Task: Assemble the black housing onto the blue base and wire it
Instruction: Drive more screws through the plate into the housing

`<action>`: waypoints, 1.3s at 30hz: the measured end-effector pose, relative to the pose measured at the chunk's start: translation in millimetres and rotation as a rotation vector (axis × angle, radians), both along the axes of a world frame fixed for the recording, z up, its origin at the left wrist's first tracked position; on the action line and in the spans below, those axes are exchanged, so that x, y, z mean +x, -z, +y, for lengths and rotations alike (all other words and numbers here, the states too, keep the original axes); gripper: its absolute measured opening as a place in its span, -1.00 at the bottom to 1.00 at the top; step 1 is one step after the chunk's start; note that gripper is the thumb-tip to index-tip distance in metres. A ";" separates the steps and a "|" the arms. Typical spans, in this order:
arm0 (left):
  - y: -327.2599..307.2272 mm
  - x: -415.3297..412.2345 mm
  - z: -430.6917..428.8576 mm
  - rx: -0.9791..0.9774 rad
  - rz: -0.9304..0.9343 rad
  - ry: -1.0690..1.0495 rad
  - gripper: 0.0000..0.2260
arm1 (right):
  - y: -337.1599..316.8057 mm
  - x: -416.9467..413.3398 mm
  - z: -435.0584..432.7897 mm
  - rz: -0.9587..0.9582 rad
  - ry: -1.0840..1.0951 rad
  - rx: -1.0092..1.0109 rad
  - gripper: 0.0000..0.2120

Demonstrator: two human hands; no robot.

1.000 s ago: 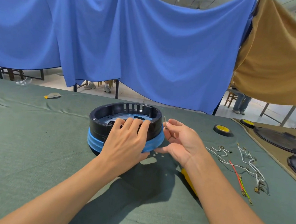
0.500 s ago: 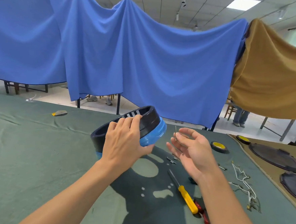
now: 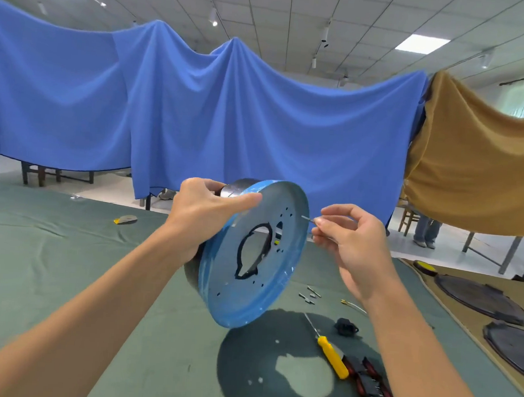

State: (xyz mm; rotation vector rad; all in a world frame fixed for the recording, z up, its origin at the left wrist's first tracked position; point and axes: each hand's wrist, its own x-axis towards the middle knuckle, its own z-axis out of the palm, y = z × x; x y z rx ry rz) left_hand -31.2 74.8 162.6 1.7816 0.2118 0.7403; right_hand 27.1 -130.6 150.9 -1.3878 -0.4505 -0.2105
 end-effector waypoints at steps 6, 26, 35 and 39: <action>-10.0 -19.6 15.7 -0.284 0.224 0.120 -0.59 | -13.0 -11.7 0.7 -0.058 0.002 -0.082 -0.89; 76.7 13.9 44.1 -0.434 0.734 0.418 -0.58 | 16.0 -6.1 18.3 -0.158 -0.148 -0.557 -0.79; 125.3 38.1 58.8 -0.519 0.869 0.652 -0.43 | 40.7 17.1 53.5 -0.368 -0.168 -1.031 -0.72; 140.2 49.8 62.9 -0.541 0.829 0.752 -0.46 | 48.4 28.8 64.3 -0.387 -0.193 -1.141 -0.74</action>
